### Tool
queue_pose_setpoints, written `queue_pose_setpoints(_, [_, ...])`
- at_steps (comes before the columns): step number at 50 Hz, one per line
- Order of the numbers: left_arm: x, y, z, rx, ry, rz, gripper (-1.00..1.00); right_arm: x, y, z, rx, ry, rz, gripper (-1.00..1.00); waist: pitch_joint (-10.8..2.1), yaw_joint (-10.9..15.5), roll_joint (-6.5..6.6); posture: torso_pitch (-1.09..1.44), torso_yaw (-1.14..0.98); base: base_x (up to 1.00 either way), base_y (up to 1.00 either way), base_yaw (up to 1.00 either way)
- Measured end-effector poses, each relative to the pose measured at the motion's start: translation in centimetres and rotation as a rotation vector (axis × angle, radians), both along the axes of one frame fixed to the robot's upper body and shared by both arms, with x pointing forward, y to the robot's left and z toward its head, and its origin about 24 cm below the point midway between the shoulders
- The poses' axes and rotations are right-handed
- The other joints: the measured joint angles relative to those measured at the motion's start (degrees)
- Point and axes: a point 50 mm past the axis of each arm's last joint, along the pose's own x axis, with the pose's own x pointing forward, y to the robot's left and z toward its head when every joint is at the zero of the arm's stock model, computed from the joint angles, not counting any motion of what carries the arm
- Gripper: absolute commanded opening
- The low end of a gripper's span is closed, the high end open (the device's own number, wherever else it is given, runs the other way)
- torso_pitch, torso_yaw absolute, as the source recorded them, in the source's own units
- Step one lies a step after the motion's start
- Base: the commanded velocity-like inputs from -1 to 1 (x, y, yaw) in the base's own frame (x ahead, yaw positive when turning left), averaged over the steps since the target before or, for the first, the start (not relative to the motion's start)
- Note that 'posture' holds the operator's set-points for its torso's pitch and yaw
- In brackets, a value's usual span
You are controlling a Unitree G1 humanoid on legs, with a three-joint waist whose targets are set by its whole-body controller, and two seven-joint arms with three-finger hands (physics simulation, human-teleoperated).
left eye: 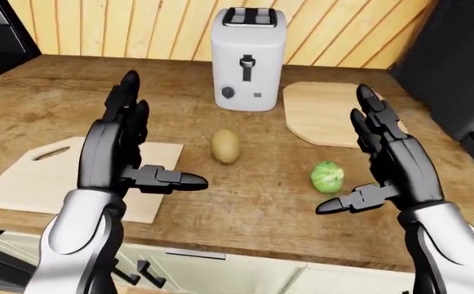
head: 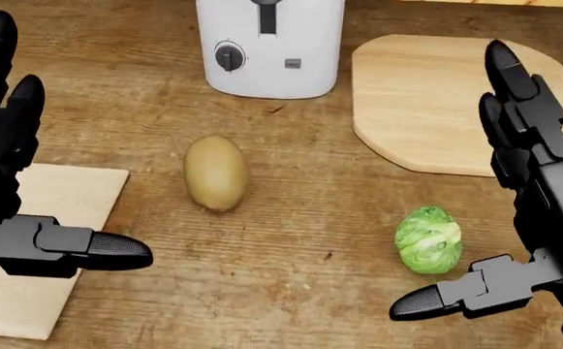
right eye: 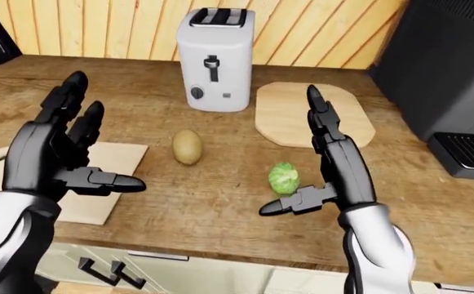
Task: Place the kiwi and the brussel sprout on separate cutting boards.
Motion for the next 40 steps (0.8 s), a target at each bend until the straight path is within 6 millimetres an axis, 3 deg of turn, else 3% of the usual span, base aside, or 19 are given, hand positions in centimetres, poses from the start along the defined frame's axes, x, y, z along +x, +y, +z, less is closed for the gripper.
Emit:
queue_pose_setpoints(14, [0.1,0.1,-0.4,-0.004,0.003,0.005,1.0,0.9,0.1,-2.1,-0.059,0.089,0.0,0.98,-0.17,-0.1,0.26,0.0,0.0,0.0,0.0,0.0])
queue_pose_setpoints(40, [0.0,0.0,-0.4,-0.006,0.0,0.003,1.0,2.2,-0.9,-4.1,-0.089,0.144,-0.042,0.52,-0.65,0.0,0.15,0.0,0.0,0.0,0.0,0.0])
